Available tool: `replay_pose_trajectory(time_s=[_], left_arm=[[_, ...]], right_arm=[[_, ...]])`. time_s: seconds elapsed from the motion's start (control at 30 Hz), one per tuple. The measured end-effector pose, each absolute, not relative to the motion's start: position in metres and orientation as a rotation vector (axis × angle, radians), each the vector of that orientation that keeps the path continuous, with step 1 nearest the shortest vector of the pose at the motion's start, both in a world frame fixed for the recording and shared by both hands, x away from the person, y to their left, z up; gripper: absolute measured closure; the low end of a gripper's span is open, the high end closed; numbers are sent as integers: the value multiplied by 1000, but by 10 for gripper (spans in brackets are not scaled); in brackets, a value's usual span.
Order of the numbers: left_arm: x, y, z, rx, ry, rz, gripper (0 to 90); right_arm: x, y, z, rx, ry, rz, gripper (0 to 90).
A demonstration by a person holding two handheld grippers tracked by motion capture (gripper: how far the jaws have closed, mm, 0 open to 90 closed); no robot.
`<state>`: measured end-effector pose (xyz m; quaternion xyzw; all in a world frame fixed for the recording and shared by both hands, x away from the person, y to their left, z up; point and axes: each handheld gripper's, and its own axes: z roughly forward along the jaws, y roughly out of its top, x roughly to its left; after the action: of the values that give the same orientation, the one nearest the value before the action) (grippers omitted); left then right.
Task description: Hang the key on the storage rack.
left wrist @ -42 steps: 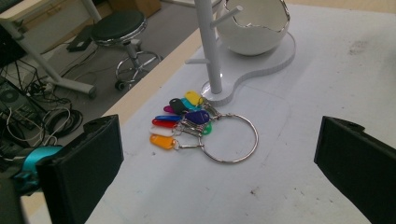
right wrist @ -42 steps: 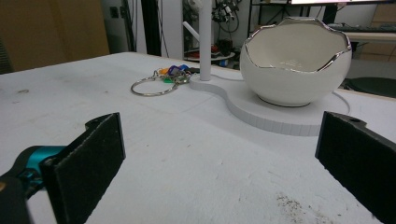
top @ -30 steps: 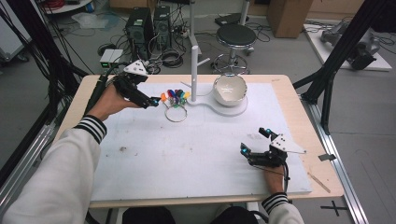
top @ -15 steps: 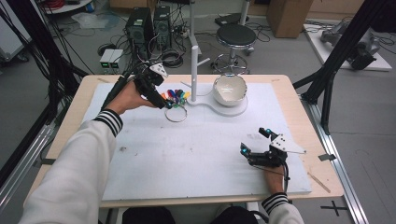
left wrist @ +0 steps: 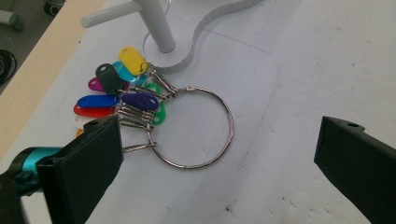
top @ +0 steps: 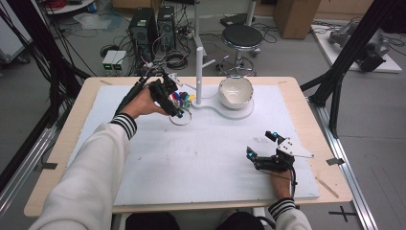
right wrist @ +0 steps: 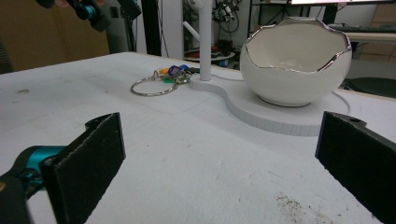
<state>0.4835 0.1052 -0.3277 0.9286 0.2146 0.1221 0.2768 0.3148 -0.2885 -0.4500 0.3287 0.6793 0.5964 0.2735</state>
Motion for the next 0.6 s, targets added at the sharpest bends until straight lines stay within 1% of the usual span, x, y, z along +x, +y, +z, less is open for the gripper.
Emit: replay_pose_trajectory(time_s=[0.6], left_arm=[[497,83,-358,2614,568,246,18]], right_arm=[[314,-288,-450,891,1830,1606,9]])
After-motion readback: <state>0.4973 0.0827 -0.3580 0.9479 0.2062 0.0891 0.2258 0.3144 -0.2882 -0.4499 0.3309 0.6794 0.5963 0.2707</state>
